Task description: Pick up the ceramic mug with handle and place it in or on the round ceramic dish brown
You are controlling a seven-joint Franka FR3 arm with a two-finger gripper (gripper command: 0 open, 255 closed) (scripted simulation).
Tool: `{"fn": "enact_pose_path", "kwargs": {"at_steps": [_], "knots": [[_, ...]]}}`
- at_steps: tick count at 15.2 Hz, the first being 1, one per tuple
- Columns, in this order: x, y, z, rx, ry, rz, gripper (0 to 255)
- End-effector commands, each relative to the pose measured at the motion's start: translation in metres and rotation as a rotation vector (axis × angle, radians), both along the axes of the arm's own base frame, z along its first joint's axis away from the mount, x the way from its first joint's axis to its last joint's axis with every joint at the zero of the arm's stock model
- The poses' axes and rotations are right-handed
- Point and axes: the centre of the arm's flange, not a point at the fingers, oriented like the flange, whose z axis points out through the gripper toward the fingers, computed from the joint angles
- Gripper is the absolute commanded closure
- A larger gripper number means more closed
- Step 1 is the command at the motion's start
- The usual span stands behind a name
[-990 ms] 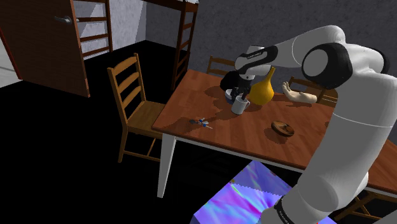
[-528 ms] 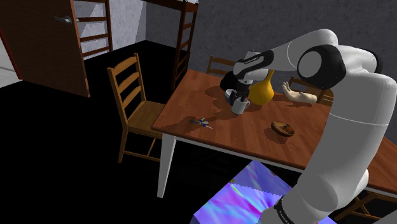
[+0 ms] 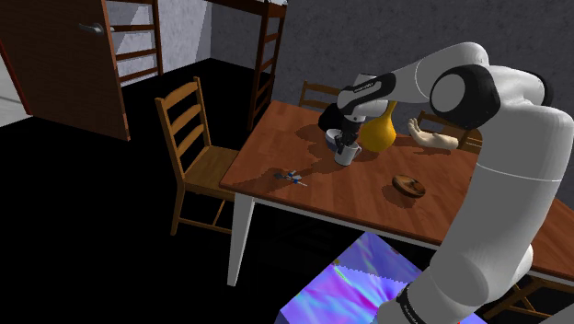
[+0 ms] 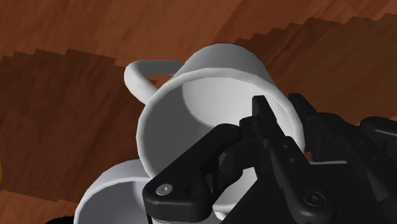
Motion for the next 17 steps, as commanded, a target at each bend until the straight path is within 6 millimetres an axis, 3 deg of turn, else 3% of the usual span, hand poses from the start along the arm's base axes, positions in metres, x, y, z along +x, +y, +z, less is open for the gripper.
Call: {"fn": "enact_pose_path", "kwargs": {"at_steps": [1,7,17], "knots": [[0.000,0.000,0.000,0.000,0.000,0.000,255],[0.000,0.000,0.000,0.000,0.000,0.000,255],[0.000,0.000,0.053,0.000,0.000,0.000,255]]}}
